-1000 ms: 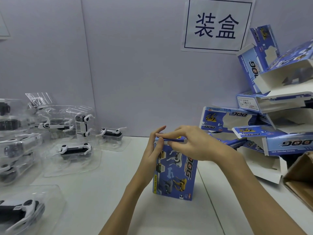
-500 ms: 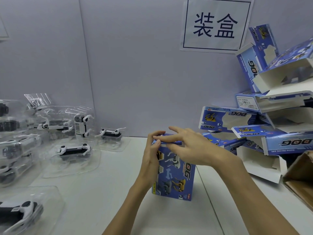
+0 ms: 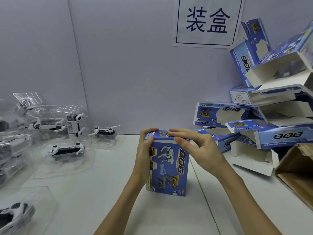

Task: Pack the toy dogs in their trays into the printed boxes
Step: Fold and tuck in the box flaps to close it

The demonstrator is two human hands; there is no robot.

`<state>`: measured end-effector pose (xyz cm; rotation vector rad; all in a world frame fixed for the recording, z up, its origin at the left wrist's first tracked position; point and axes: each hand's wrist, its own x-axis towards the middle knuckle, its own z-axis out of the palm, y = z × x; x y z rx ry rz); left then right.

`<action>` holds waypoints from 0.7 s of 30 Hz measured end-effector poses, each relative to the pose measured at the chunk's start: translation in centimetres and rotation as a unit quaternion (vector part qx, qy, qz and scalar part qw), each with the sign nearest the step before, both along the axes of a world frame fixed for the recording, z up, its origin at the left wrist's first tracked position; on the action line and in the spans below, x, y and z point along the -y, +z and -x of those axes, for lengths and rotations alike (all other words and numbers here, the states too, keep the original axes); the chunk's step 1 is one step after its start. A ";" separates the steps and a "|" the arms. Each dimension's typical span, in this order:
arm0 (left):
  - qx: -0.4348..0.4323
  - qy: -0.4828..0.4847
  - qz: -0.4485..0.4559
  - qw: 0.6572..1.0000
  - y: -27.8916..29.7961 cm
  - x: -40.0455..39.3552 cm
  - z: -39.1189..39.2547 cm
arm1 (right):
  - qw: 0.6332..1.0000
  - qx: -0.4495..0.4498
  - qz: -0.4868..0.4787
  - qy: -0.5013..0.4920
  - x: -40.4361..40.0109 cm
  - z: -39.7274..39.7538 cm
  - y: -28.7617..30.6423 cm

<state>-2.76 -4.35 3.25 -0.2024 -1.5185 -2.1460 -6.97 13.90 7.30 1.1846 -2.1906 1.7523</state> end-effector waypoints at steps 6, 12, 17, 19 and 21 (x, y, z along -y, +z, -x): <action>0.009 0.030 0.036 0.999 0.2 -0.3 0.0 | 0.999 -0.020 0.018 -0.017 0.3 -0.1 -0.8; 0.019 0.025 0.031 0.999 0.3 0.0 0.0 | 0.996 -0.041 0.055 -0.054 1.4 0.1 -1.4; 0.019 0.023 0.031 0.999 0.2 -0.1 0.0 | 0.994 -0.066 0.069 -0.058 1.9 0.3 -2.6; 0.020 0.017 0.032 0.999 0.1 0.0 0.0 | 0.994 -0.073 0.057 -0.056 1.9 0.3 -3.0; 0.022 0.020 0.037 0.999 0.2 0.1 -0.1 | 0.995 -0.066 0.060 -0.045 1.8 0.1 -3.1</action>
